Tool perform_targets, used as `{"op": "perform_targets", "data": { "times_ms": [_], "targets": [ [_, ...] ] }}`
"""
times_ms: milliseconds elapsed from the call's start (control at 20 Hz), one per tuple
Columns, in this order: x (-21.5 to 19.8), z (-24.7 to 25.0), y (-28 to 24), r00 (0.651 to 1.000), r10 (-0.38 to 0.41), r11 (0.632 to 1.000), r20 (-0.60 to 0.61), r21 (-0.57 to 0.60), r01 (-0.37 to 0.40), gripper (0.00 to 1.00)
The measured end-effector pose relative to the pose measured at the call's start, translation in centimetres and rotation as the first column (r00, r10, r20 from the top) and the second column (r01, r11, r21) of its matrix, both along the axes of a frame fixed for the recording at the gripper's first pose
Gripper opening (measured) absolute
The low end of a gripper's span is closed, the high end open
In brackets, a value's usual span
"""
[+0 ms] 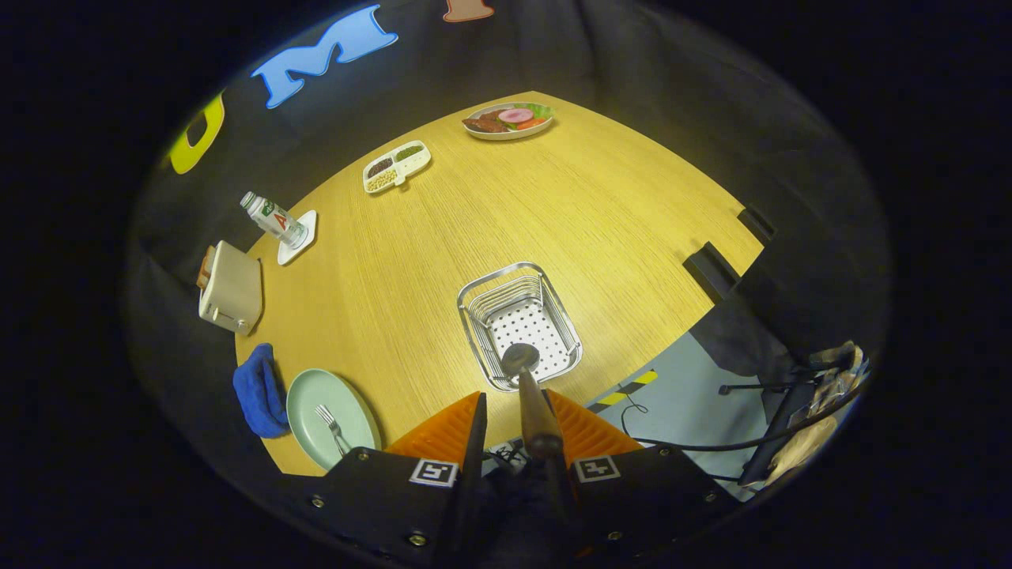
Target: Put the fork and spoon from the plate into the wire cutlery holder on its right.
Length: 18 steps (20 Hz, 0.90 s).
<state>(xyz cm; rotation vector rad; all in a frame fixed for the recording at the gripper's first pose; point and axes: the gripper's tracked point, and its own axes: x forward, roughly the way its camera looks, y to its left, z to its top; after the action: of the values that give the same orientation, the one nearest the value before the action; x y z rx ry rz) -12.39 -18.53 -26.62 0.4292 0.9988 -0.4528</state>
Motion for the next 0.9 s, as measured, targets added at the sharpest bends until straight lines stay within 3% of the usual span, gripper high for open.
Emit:
{"op": "perform_targets", "data": {
  "times_ms": [900],
  "targets": [
    [0.6, -2.3, 6.9, 0.994, 0.095, 0.99, -0.059, 0.111, -0.088, 0.39]
  ]
}}
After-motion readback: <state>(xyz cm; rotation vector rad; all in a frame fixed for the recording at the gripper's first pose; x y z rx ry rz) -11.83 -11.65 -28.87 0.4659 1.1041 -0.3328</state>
